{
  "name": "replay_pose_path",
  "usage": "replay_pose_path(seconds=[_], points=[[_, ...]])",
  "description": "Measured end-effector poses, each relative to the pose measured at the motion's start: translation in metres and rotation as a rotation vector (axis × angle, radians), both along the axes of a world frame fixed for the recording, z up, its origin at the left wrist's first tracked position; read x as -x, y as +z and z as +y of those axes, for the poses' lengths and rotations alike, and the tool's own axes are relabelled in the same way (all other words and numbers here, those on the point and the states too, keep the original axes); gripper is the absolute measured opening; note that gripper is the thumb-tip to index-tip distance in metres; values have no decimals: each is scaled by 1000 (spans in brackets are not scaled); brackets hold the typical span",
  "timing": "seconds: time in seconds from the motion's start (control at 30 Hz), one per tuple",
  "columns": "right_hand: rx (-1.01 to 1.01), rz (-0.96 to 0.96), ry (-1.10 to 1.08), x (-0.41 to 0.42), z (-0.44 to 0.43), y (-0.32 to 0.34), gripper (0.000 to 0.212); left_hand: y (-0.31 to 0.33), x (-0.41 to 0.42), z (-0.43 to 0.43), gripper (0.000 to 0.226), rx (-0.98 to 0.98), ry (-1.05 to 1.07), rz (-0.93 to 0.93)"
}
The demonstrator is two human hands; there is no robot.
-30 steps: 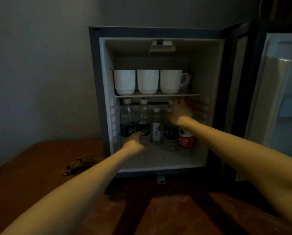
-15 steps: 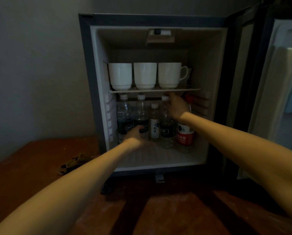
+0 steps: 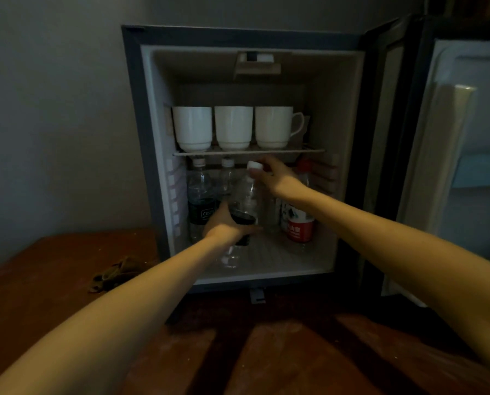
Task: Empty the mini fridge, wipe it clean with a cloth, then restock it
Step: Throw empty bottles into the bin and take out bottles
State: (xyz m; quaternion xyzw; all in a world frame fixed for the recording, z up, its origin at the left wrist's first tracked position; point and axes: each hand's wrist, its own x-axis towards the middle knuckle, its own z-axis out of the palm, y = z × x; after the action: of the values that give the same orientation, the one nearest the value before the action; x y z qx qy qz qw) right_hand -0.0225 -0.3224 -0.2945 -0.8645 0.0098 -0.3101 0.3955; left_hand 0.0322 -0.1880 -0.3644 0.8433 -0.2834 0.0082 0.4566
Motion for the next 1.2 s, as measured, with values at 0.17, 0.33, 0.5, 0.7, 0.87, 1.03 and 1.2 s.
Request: replay_pose_path(seconds=[0.17, 0.33, 0.5, 0.7, 0.87, 1.03, 1.2], points=[[-112, -30, 76, 4, 5, 6, 31, -3, 0, 4, 89, 102, 48, 6], [13, -38, -11, 11, -5, 2, 30, -9, 0, 10, 93, 123, 30, 28], [163, -247, -317, 15, -31, -4, 23, -28, -8, 15, 65, 242, 9, 114], [329, -190, -487, 9, -53, -7, 27, -40, -13, 17, 77, 368, 33, 145], [368, -182, -501, 6, -55, -14, 31, -44, -12, 20, 75, 395, 30, 109], [344, -262, -525, 7, -55, -24, 32, -50, -14, 26, 75, 412, 3, 88], [216, -371, -545, 7, -45, -25, 27, -54, -12, 32, 75, 411, 14, 94]])
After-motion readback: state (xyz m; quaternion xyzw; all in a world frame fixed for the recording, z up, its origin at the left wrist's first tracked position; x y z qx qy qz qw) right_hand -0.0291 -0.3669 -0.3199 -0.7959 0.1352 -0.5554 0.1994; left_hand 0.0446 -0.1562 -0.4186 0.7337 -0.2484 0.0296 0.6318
